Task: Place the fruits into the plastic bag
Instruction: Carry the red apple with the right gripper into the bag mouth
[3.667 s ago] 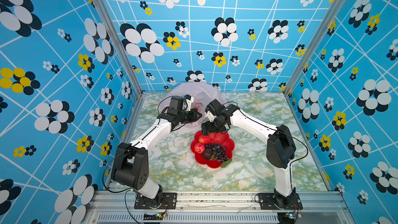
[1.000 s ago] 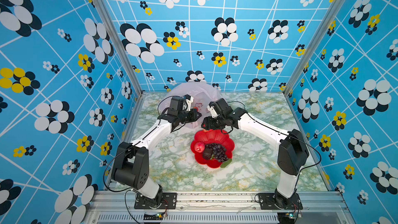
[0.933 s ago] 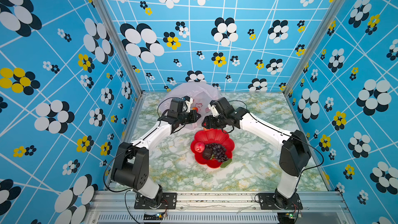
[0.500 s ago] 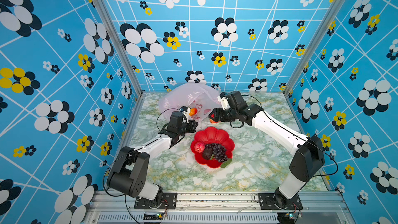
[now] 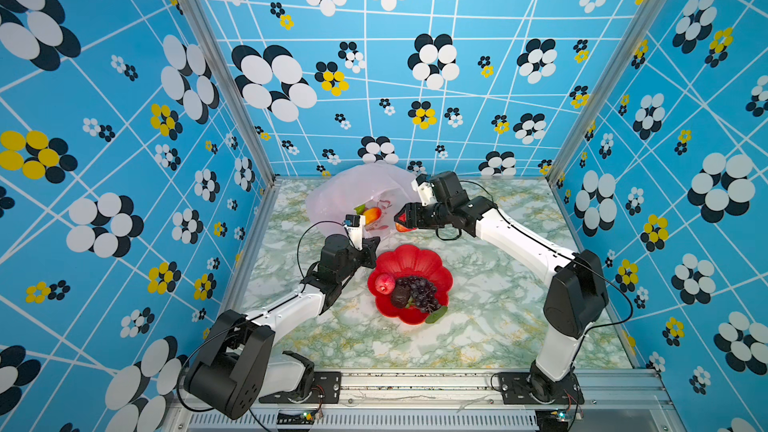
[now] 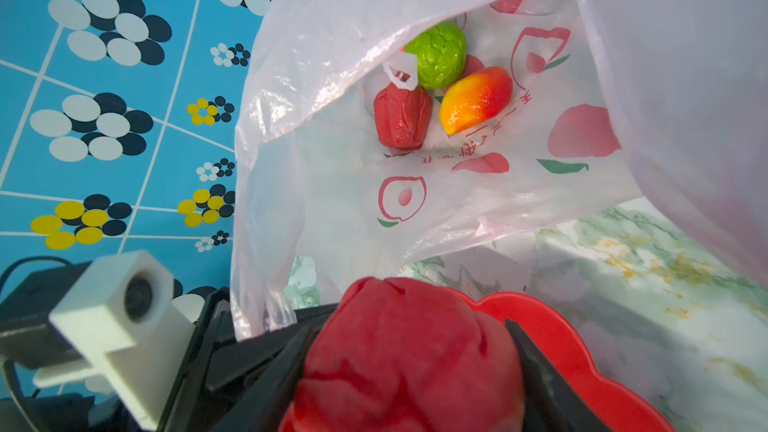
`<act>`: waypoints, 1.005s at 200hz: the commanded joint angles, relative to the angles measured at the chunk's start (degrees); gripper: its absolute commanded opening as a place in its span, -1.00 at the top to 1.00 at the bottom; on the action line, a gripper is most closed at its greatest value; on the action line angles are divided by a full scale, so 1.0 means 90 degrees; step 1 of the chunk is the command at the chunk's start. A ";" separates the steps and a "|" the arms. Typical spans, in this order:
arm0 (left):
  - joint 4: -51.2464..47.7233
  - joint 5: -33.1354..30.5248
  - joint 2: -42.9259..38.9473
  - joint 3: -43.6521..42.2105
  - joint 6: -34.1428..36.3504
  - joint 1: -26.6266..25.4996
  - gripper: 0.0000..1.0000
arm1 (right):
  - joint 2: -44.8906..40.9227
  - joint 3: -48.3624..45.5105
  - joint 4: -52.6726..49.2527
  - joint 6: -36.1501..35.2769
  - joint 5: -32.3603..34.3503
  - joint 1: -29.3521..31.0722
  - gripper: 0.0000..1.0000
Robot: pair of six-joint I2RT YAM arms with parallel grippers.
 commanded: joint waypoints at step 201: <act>-0.0905 -0.0224 -0.0301 0.0377 0.0552 -0.0061 1.00 | 0.3359 0.3142 0.1823 0.3012 -0.1129 -0.0125 -0.34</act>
